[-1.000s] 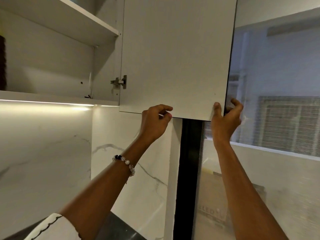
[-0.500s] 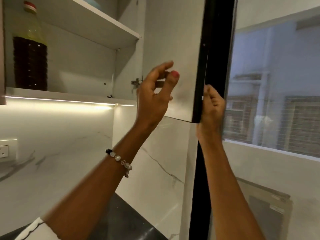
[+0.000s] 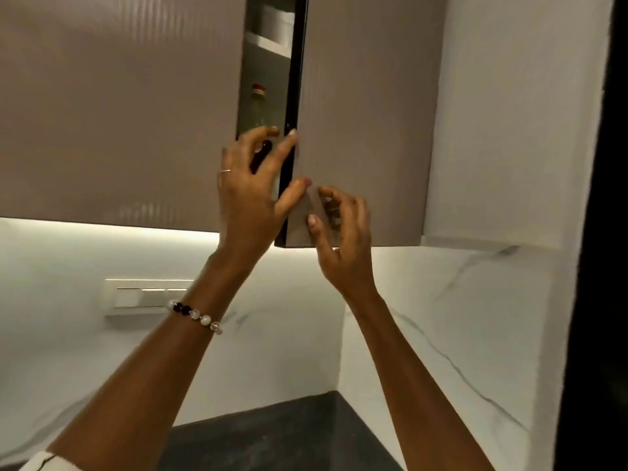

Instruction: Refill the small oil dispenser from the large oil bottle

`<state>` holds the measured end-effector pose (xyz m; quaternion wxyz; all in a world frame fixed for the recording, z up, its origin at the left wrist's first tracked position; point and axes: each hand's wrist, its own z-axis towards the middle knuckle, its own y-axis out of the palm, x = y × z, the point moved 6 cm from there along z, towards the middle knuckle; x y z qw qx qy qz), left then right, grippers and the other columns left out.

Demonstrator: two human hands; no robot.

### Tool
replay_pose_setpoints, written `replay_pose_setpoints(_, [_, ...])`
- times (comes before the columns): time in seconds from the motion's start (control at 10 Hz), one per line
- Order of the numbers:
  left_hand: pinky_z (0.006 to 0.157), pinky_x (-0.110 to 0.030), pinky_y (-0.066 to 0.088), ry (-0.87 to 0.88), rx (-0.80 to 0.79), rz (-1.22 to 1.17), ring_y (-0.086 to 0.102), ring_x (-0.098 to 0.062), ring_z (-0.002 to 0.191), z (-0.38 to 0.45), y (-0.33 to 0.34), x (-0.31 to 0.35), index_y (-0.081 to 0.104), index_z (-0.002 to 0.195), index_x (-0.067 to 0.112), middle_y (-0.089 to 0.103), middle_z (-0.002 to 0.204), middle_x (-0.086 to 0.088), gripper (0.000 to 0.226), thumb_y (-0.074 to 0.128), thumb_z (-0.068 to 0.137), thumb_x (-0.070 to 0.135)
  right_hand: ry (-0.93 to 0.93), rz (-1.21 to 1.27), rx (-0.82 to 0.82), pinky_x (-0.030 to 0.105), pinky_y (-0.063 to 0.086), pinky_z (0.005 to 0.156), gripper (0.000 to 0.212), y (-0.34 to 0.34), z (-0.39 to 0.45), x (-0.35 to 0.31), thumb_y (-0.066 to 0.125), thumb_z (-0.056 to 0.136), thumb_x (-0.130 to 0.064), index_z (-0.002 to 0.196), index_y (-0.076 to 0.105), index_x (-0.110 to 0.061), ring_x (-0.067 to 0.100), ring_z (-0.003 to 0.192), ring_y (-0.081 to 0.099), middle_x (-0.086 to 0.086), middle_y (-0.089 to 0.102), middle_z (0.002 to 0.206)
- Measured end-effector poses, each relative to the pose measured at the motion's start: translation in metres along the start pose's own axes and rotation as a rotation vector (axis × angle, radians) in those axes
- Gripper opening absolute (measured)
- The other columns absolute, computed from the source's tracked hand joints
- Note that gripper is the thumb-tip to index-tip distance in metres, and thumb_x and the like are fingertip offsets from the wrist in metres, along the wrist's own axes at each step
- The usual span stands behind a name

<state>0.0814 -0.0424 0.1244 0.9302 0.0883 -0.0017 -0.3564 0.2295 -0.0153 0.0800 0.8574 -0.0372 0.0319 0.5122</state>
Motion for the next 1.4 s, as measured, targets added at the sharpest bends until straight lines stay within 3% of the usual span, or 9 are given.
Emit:
replay_pose_setpoints(0.1, [0.093, -0.040, 0.035, 0.201, -0.018, 0.333, 0.044, -0.029, 0.124, -0.010, 0.001, -0.029, 0.060, 0.128, 0.017, 0.055, 0.135, -0.010, 0.047, 0.059, 0.090, 0.044, -0.035, -0.130, 0.012, 0.040, 0.050, 0.091, 0.040, 0.031, -0.005, 0.012, 0.056, 0.093, -0.024, 0.131, 0.050, -0.015, 0.022, 0.111, 0.048, 0.008, 0.046, 0.123])
replay_pose_setpoints(0.2, [0.099, -0.044, 0.029, 0.346, -0.042, 0.567, 0.046, -0.028, 0.128, -0.017, 0.005, -0.049, 0.064, 0.122, 0.023, 0.058, 0.135, -0.003, 0.039, 0.048, 0.095, 0.047, -0.069, -0.207, -0.015, 0.042, 0.049, 0.092, 0.043, 0.057, -0.007, 0.025, 0.056, 0.093, -0.020, 0.135, 0.049, -0.013, 0.023, 0.116, 0.043, 0.012, 0.046, 0.132])
replay_pose_setpoints(0.4, [0.107, -0.056, 0.015, 0.301, -0.254, 0.864, 0.038, -0.030, 0.138, -0.031, 0.018, -0.100, 0.052, 0.135, 0.027, 0.045, 0.148, 0.002, 0.051, 0.053, 0.090, 0.052, -0.107, -0.313, -0.140, 0.042, 0.041, 0.102, 0.052, 0.101, -0.015, 0.053, 0.060, 0.090, -0.019, 0.137, 0.045, -0.007, 0.032, 0.127, 0.043, 0.016, 0.045, 0.142])
replay_pose_setpoints(0.6, [0.111, -0.058, 0.003, 0.220, -0.460, 0.863, 0.030, -0.033, 0.142, -0.040, 0.028, -0.121, 0.050, 0.137, 0.021, 0.040, 0.151, 0.000, 0.067, 0.072, 0.078, 0.042, -0.103, -0.341, -0.218, 0.039, 0.034, 0.105, 0.052, 0.126, -0.017, 0.071, 0.066, 0.086, -0.011, 0.134, 0.049, -0.003, 0.036, 0.132, 0.042, 0.018, 0.045, 0.143])
replay_pose_setpoints(0.7, [0.115, -0.056, 0.007, 0.251, -0.483, 0.924, 0.032, -0.033, 0.141, -0.042, 0.031, -0.124, 0.049, 0.138, 0.019, 0.041, 0.151, 0.000, 0.068, 0.073, 0.078, 0.040, -0.099, -0.344, -0.212, 0.036, 0.029, 0.107, 0.054, 0.129, -0.019, 0.075, 0.067, 0.085, -0.006, 0.135, 0.048, -0.004, 0.035, 0.134, 0.039, 0.017, 0.043, 0.144])
replay_pose_setpoints(0.9, [0.116, -0.052, 0.017, 0.096, -0.618, 0.696, 0.018, -0.034, 0.146, -0.048, 0.040, -0.129, 0.032, 0.148, 0.011, 0.024, 0.158, -0.006, 0.072, 0.066, 0.088, 0.030, -0.077, -0.323, -0.254, 0.037, 0.029, 0.108, 0.057, 0.129, -0.019, 0.077, 0.064, 0.085, -0.002, 0.138, 0.044, -0.003, 0.035, 0.137, 0.034, 0.017, 0.039, 0.147])
replay_pose_setpoints(1.1, [0.099, -0.045, 0.045, 0.081, -0.438, 0.586, 0.055, -0.031, 0.119, -0.069, 0.017, -0.118, 0.058, 0.128, 0.010, 0.059, 0.130, -0.011, 0.044, 0.066, 0.085, 0.014, 0.002, -0.265, -0.254, 0.041, 0.034, 0.107, 0.044, 0.121, -0.013, 0.064, 0.060, 0.085, -0.003, 0.128, 0.054, -0.001, 0.037, 0.126, 0.045, 0.021, 0.051, 0.136])
replay_pose_setpoints(1.2, [0.096, -0.041, 0.044, 0.031, -0.354, 0.586, 0.057, -0.029, 0.113, -0.080, -0.001, -0.115, 0.058, 0.126, 0.009, 0.062, 0.124, -0.010, 0.045, 0.066, 0.082, 0.012, 0.072, -0.211, -0.139, 0.045, 0.047, 0.092, 0.035, 0.111, -0.007, 0.058, 0.057, 0.084, -0.003, 0.118, 0.061, -0.003, 0.033, 0.106, 0.053, 0.017, 0.063, 0.113])
replay_pose_setpoints(1.4, [0.103, -0.044, 0.041, 0.024, -0.389, 0.700, 0.054, -0.029, 0.119, -0.085, -0.018, -0.111, 0.053, 0.129, 0.007, 0.059, 0.128, -0.012, 0.048, 0.065, 0.085, 0.019, 0.254, -0.201, -0.189, 0.046, 0.046, 0.091, 0.032, 0.110, -0.014, 0.053, 0.059, 0.085, -0.012, 0.117, 0.062, -0.009, 0.033, 0.109, 0.052, 0.014, 0.061, 0.112])
